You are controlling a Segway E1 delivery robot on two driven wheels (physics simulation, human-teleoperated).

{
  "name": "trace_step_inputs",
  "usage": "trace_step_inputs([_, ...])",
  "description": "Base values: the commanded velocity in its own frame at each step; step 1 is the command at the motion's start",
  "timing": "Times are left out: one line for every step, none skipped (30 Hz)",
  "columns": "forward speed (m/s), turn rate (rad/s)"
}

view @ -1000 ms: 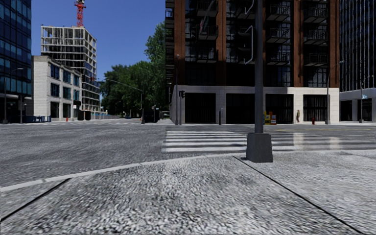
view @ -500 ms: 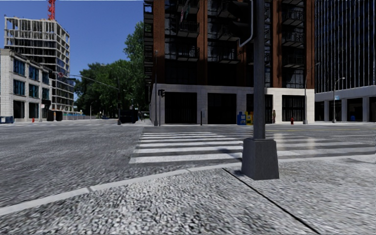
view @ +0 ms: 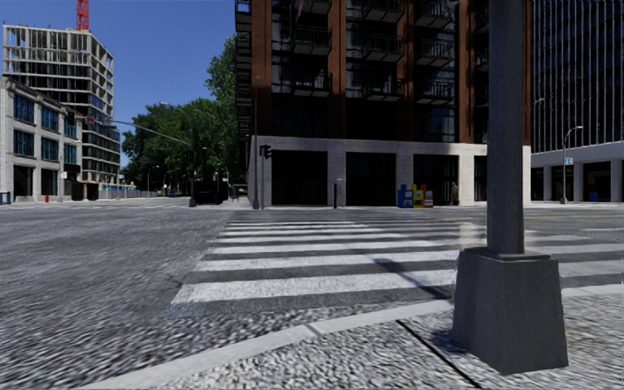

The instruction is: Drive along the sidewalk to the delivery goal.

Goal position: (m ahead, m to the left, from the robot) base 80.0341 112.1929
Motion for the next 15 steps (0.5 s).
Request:
trace_step_inputs([2.00,0.00])
trace_step_inputs([2.00,0.00])
trace_step_inputs([2.00,0.00])
trace_step_inputs([2.00,0.00])
trace_step_inputs([2.00,0.00])
trace_step_inputs([2.00,0.00])
trace_step_inputs([2.00,0.00])
trace_step_inputs([2.00,0.00])
trace_step_inputs([2.00,0.00])
trace_step_inputs([2.00,0.00])
trace_step_inputs([2.00,0.00])
trace_step_inputs([2.00,0.00])
trace_step_inputs([2.00,0.00])
trace_step_inputs([2.00,0.00])
trace_step_inputs([2.00,0.00])
